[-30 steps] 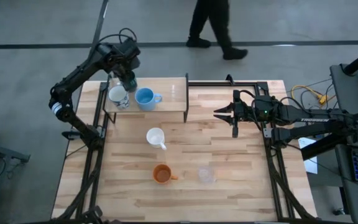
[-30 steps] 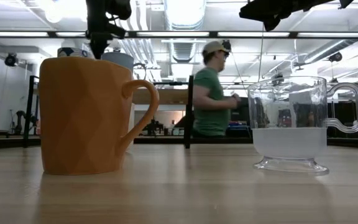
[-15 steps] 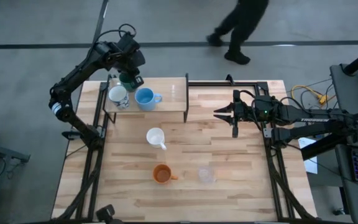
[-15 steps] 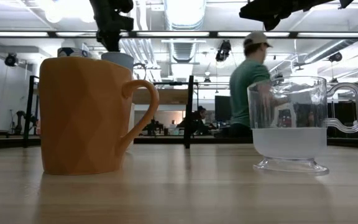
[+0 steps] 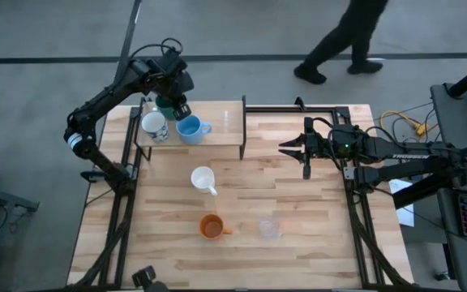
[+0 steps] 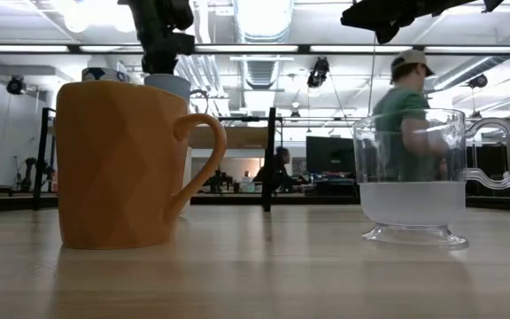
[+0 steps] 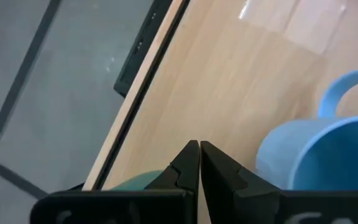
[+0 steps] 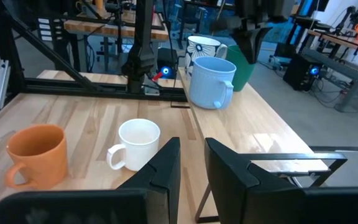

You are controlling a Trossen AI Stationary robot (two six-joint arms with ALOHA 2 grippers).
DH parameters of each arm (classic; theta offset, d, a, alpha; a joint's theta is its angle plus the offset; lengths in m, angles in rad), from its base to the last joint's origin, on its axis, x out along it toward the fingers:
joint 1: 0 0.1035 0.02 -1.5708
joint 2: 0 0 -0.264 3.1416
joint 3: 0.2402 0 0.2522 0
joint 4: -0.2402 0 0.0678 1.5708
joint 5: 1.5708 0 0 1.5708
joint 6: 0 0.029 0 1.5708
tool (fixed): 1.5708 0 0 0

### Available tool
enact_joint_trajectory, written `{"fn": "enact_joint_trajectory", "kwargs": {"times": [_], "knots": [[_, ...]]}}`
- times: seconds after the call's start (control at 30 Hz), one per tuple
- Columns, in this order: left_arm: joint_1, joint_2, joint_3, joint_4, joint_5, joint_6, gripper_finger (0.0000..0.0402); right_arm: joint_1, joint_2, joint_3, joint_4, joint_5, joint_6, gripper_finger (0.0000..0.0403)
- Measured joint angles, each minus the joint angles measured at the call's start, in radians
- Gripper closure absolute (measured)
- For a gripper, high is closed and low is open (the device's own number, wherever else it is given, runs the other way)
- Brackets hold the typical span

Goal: Stack small to large cups/mugs on shelf
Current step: Put the green mug on the shelf

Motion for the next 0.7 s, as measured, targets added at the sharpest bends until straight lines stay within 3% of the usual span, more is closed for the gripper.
{"fn": "enact_joint_trajectory", "kwargs": {"times": [0.17,0.7], "knots": [[0.0,0.0,-0.012,-0.001,-0.096,-0.005,0.0402,0.0,0.0,0.0,0.0,0.0,0.001,0.0335],[0.0,0.0,-0.012,-0.047,-0.135,-0.009,0.0402,0.0,0.0,0.0,0.0,-0.001,0.0,0.0335]]}}
